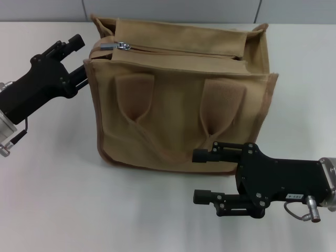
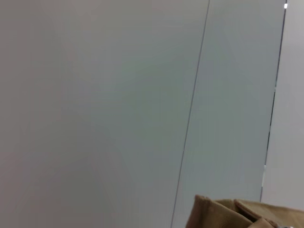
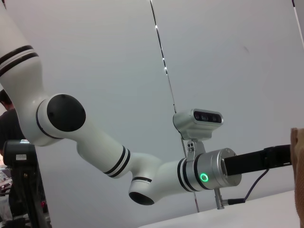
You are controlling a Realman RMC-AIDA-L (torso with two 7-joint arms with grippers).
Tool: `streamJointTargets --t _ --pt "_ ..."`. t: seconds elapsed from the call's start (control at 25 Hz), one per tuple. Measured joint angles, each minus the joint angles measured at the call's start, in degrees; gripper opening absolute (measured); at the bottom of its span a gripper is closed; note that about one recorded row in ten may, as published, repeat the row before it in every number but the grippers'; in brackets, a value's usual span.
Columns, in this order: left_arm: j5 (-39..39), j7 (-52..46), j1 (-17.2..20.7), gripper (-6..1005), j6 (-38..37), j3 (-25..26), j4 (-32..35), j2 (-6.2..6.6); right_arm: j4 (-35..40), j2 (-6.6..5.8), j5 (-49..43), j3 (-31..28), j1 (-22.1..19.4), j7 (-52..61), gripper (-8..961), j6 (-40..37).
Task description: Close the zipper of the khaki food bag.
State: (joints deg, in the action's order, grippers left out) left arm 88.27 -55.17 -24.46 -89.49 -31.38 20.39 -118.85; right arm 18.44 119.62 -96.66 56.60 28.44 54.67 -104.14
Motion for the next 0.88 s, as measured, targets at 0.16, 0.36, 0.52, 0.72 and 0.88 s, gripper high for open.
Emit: streamJointTargets --t 0.16,0.36,0.52,0.72,0.88 --pt "-0.7 -0.1 0.0 674 0.0 0.4 -0.1 -0.12 0.0 0.00 0.1 0.0 0.0 0.0 712 0.0" --pt "-2.2 2.6 0.5 650 -0.5 0.3 -1.6 -0.21 -0.4 0.00 0.1 0.0 0.0 -1.3 713 0.0" --pt "-2.9 3.8 0.5 632 -0.6 0.5 -2.5 -0.11 -0.7 0.00 0.3 0.0 -0.1 -1.7 713 0.0" --pt "-3.0 3.8 0.5 470 -0.7 0.2 -2.5 -0.09 -1.7 -0.01 4.4 0.0 -0.4 -1.7 712 -0.3" --pt "-3.0 3.5 0.4 333 -0.7 0.0 -2.6 -0.13 -4.1 -0.02 13.1 0.0 -1.0 -2.4 712 -2.3"
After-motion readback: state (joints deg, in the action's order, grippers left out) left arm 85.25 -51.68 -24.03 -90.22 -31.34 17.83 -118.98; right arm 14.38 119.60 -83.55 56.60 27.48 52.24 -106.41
